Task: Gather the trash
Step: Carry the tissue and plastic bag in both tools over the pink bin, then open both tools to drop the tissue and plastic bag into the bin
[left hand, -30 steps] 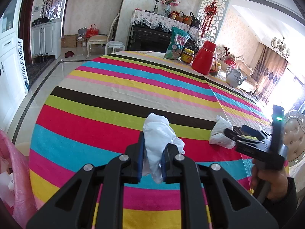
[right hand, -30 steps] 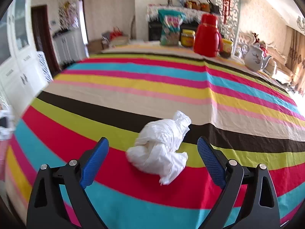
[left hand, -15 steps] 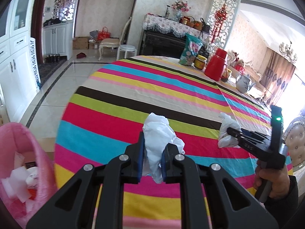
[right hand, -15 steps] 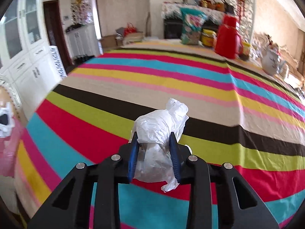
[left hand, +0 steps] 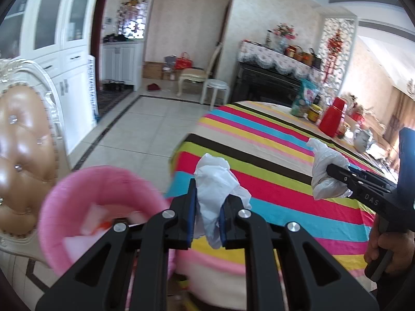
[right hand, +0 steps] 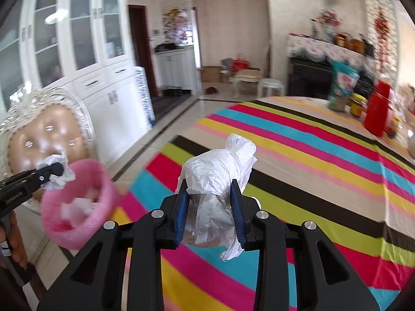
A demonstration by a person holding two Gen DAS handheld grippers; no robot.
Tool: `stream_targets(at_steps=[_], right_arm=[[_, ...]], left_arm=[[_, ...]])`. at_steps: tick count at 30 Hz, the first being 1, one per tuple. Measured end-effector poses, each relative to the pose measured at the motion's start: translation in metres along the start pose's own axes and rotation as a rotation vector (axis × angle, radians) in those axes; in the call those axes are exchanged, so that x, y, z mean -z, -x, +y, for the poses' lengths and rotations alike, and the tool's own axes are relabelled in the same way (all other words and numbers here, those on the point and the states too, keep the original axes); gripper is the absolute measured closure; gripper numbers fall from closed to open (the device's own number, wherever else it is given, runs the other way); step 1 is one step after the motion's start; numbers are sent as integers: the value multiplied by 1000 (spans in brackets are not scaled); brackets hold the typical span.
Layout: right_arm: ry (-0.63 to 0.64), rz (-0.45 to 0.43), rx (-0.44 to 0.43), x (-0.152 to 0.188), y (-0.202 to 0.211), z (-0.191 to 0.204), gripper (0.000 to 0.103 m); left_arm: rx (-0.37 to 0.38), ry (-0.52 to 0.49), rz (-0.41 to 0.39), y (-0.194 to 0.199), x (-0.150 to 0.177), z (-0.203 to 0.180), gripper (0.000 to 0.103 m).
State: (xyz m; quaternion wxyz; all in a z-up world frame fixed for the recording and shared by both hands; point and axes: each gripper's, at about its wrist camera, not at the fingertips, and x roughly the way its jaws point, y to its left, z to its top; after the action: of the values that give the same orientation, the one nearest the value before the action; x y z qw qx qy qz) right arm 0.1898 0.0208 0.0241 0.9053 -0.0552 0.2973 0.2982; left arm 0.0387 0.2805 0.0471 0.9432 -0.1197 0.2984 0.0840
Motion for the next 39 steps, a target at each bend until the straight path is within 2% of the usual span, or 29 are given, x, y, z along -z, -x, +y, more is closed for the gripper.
stream_targets(at_steps=[8, 14, 24, 26, 27, 29, 30, 31, 32, 34, 35, 38, 39], right_arm=[[87, 16, -135, -18, -19, 91, 71], [153, 34, -211, -24, -37, 152, 71], [256, 79, -278, -26, -70, 219, 71], [267, 83, -287, -26, -77, 226, 70], [270, 84, -290, -26, -80, 229, 69], [272, 85, -300, -27, -87, 235, 60], [274, 83, -306, -27, -90, 237, 55], [275, 82, -305, -26, -91, 238, 46], [276, 80, -311, -26, -92, 239, 42], [282, 77, -307, -24, -93, 238, 41], [279, 79, -299, -23, -94, 236, 36], [248, 66, -287, -21, -89, 224, 26], [251, 61, -278, -20, -87, 220, 26]], left_arm=[[-94, 80, -22, 42, 0, 80, 88], [-130, 137, -14, 53, 3, 118, 88], [-144, 207, -11, 45, -4, 154, 87], [-143, 217, -9, 44, -7, 159, 83], [-141, 221, -9, 43, -7, 161, 75], [-133, 233, -4, 40, -9, 165, 66], [-132, 237, -1, 38, -9, 168, 66], [-135, 241, 2, 37, -10, 170, 65], [-138, 244, 2, 37, -10, 171, 61], [-142, 249, 3, 37, -8, 173, 60], [-145, 250, 3, 38, -7, 174, 59], [-148, 258, -4, 45, -1, 173, 41], [-154, 253, -1, 48, 3, 171, 40]])
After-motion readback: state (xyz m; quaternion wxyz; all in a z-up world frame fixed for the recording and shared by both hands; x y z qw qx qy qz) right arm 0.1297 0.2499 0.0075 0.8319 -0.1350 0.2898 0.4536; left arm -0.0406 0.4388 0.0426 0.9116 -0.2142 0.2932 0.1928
